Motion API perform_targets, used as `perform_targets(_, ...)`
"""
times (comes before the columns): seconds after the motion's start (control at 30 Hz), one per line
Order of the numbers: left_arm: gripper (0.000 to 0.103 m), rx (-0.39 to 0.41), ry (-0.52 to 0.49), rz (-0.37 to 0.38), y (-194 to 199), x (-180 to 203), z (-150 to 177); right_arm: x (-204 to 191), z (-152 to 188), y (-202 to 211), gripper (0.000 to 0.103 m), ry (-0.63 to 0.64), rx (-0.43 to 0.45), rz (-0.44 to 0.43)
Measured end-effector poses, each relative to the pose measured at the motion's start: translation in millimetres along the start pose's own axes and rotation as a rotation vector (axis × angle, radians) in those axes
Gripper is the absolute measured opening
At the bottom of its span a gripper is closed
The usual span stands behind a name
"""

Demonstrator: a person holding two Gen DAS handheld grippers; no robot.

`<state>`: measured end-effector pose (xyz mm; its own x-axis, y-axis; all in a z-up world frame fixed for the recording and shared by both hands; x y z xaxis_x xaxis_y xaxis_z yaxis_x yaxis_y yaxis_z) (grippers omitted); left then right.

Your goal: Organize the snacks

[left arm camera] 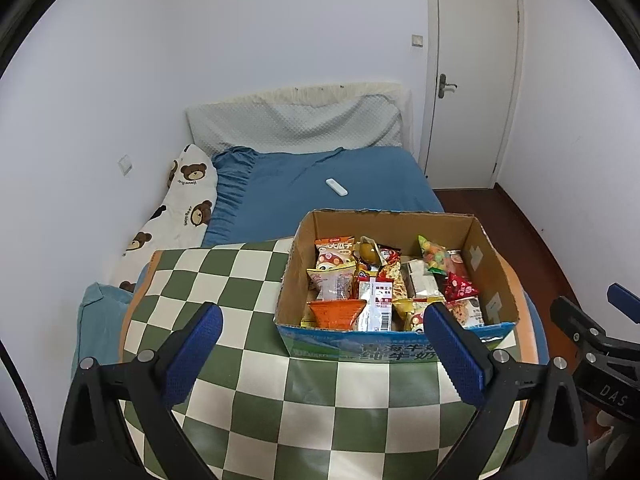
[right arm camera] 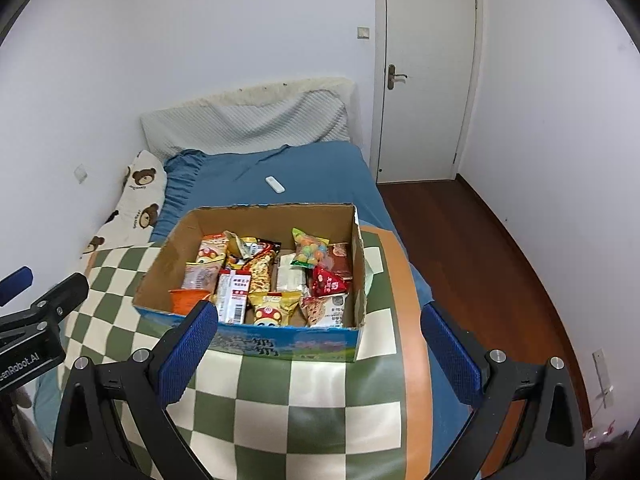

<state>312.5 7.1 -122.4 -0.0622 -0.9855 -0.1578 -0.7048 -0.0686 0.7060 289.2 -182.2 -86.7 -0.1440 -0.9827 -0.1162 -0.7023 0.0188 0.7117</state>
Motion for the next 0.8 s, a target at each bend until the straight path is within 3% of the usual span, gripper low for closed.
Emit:
perform_targets(0.4, 0.103, -0.041, 0.002, 0.007, -27, 3, 2, -4, 3, -28, 0.103, 0.011, -0.03, 0.029)
perform_targets(0.8, 0.103, -0.047, 0.006, 0.013, -31, 4, 5, -4, 2, -21, 0.103, 0.002, -0.02, 0.03)
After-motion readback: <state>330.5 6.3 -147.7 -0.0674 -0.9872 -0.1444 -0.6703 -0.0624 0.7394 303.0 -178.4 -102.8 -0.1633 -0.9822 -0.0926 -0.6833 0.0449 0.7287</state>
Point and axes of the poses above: each gripper's, at about its wrist camera, not at the fingertips, and y roughly against the way its jaws point, x to its right, z to its underside, the point moved 8 cm from there along -y, roughly the way its jaws point, and after that the axes turned 10 degrees about -y, right-handed, at the moved point
